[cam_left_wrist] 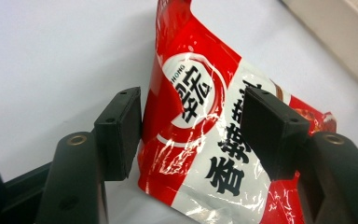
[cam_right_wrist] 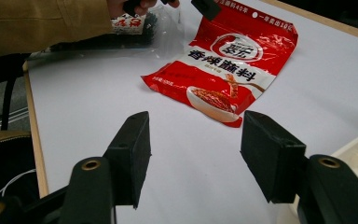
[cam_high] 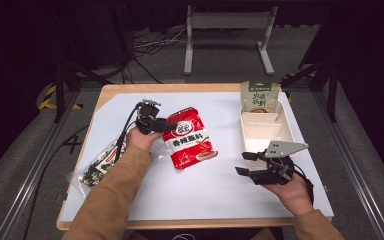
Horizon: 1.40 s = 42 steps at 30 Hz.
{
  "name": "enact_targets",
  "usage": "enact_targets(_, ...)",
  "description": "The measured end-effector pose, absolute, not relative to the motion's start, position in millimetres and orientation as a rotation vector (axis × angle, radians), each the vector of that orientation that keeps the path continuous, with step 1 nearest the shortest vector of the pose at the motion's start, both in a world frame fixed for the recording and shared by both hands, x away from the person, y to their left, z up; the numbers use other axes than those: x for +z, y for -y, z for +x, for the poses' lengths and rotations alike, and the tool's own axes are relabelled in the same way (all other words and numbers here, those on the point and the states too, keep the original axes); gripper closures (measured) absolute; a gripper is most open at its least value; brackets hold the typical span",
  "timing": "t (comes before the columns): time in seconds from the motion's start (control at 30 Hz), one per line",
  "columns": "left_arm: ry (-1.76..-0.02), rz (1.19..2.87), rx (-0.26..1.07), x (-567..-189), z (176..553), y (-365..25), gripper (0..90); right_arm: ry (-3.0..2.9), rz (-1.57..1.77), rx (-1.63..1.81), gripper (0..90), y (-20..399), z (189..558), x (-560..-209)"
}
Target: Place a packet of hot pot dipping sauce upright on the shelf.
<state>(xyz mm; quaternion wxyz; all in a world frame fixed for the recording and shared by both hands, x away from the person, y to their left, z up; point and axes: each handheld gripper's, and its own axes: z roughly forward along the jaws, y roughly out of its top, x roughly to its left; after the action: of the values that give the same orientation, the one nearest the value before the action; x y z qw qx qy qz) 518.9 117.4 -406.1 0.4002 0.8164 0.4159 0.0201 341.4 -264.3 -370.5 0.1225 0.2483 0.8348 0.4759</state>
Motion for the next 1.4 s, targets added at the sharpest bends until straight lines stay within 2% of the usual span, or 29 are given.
enact_targets(0.13, -1.077, 2.087, 0.035, -413, 521, -114, 41.9, -2.443, 0.713, 1.393, 42.0, 262, 342, -371)
enact_targets(0.23, -1.119, 2.082, 0.034, -417, 524, -115, 48.6, -2.446, 0.704, 1.396, 42.5, 262, 342, -371)
enact_targets(0.27, -1.129, 2.084, 0.034, -418, 525, -116, 53.8, -2.453, 0.707, 1.403, 43.4, 262, 342, -371)
enact_targets(0.4, -1.153, 2.109, 0.050, -422, 528, -117, 63.8, -2.461, 0.699, 1.385, 47.4, 263, 342, -371)
enact_targets(0.47, -1.158, 2.116, 0.052, -424, 528, -117, 72.0, -2.461, 0.701, 1.382, 48.0, 263, 342, -371)
enact_targets(0.5, -1.164, 2.124, 0.058, -425, 528, -117, 72.0, -2.463, 0.696, 1.379, 48.8, 263, 342, -371)
enact_targets(0.6, -1.149, 2.143, 0.081, -426, 528, -116, 84.0, -2.467, 0.691, 1.374, 49.6, 263, 342, -371)
enact_targets(0.67, -1.135, 2.145, 0.089, -425, 527, -115, 87.5, -2.468, 0.687, 1.371, 50.0, 263, 341, -371)
enact_targets(1.03, -1.064, 2.124, 0.115, -412, 520, -116, 88.8, -2.455, 0.681, 1.381, 50.8, 264, 340, -369)
enact_targets(1.4, -0.926, 2.067, 0.164, -373, 499, -116, 88.9, -2.443, 0.675, 1.384, 50.7, 265, 339, -366)
